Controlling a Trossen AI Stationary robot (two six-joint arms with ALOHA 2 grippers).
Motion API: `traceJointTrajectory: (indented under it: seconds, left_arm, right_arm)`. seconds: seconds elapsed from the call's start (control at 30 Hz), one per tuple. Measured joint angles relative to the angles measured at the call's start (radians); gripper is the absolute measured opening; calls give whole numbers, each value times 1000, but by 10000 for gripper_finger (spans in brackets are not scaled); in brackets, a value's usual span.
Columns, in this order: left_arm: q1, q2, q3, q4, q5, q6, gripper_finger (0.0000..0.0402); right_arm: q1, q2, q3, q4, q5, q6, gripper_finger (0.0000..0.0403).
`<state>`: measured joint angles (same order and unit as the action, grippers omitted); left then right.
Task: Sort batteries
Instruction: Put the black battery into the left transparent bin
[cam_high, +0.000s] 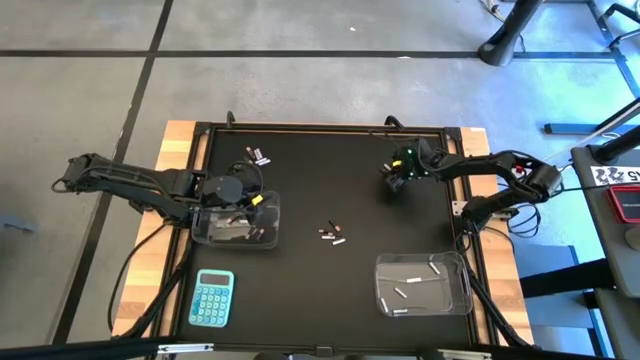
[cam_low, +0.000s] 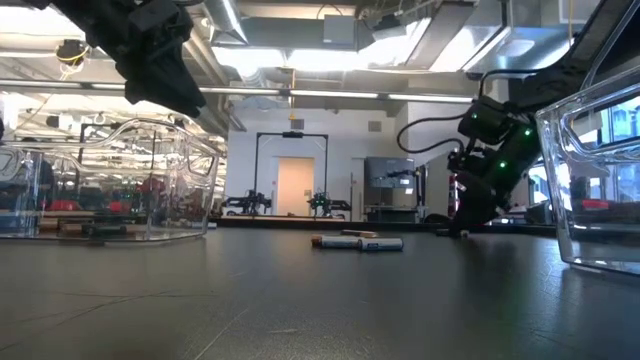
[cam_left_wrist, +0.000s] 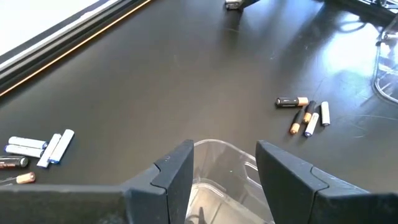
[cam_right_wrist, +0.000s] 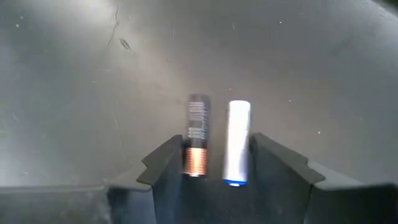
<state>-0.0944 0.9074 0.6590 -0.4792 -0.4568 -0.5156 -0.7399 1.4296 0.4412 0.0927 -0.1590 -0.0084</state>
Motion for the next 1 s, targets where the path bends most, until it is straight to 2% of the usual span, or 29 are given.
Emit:
traceJointTrajectory:
  seconds: [0.43, 0.67, 0.73, 0.9, 1.0]
  left_arm:
    - [0, 0, 0, 3, 0, -1, 164]
    - [0, 0, 0, 6, 0, -1, 164]
    - [0, 0, 0, 6, 0, -1, 164]
    - [0, 0, 0, 11, 0, -7, 164]
    - [0, 0, 0, 26, 0, -3, 164]
  right_arm:
    - [37, -7, -2, 16, 23, -76, 191]
    - [95, -85, -2, -15, 144, -109, 191]
    - [95, -108, -2, -26, 118, -110, 191]
    - [93, -116, -2, -59, -35, -150, 191]
    - [92, -94, -2, -70, -62, -181, 191]
